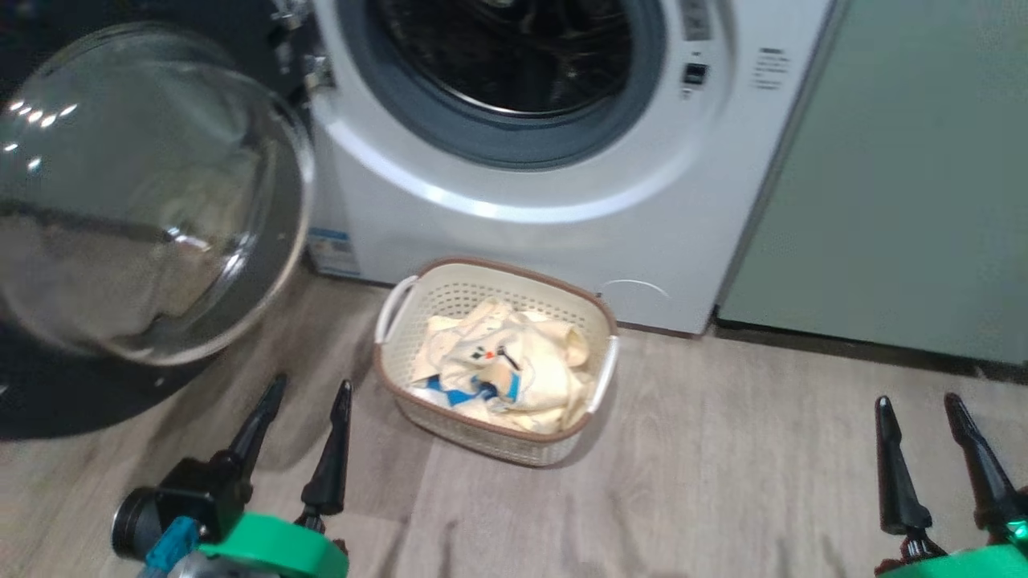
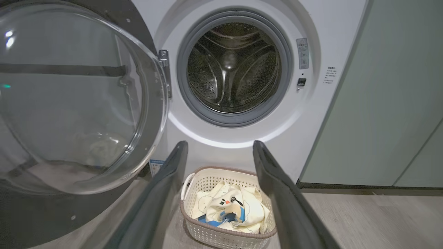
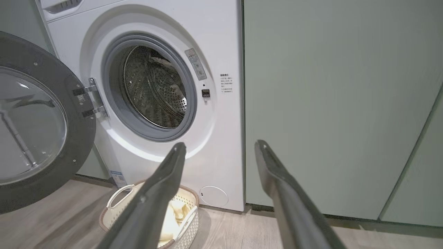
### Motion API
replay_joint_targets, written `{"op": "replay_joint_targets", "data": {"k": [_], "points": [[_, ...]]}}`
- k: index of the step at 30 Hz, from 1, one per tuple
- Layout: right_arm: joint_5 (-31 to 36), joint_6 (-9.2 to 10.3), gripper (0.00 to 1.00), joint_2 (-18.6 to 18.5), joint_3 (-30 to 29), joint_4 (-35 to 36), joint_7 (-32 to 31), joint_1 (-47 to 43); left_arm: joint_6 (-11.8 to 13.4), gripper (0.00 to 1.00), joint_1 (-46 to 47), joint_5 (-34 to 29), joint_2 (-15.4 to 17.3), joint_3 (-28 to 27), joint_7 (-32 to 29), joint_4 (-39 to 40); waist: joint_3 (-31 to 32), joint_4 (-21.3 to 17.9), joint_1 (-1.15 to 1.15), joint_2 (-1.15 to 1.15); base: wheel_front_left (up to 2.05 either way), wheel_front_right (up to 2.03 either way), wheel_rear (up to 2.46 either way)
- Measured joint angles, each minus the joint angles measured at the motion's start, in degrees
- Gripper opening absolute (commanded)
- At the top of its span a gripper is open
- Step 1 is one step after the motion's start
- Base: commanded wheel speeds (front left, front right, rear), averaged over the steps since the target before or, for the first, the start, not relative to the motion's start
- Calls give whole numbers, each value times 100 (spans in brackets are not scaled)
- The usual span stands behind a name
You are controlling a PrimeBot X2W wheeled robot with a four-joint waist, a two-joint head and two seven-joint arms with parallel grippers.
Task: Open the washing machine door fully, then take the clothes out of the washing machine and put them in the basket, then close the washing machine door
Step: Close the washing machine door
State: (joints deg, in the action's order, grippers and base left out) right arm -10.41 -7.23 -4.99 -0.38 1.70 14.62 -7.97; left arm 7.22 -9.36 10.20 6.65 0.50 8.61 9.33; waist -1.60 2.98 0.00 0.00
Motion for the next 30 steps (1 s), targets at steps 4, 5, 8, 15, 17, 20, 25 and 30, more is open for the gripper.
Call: {"op": "replay_joint_targets", "data": {"k": [4,5,8,15,17,20,25,30], "points": [[5,0,100,-1,-20,16,0,-4,14,100,1,57,-2,-7,53,5,-2,370,0,0,0,0,0],[21,0,100,-1,-25,16,0,-5,31,100,1,56,-1,-8,54,4,-1,473,0,0,0,0,0],[42,0,100,-4,-20,15,0,-4,58,100,0,96,-3,-19,57,3,5,809,0,0,0,0,0],[41,0,100,-10,37,2,0,-2,103,100,-3,98,0,-37,107,0,27,1581,0,0,0,0,0],[41,0,100,-13,66,-9,0,-2,103,100,-3,101,0,-38,108,-2,32,1770,0,0,0,0,0],[41,0,100,-13,81,-14,1,-2,104,100,-4,144,0,-35,110,-11,42,1936,0,0,0,0,0],[41,0,100,-13,142,-26,0,-2,109,100,-93,148,8,-35,122,-10,98,2267,0,0,0,0,0],[41,0,100,-14,199,-47,0,-2,140,100,-121,154,11,-29,122,-7,104,2319,0,0,0,0,0]]}}
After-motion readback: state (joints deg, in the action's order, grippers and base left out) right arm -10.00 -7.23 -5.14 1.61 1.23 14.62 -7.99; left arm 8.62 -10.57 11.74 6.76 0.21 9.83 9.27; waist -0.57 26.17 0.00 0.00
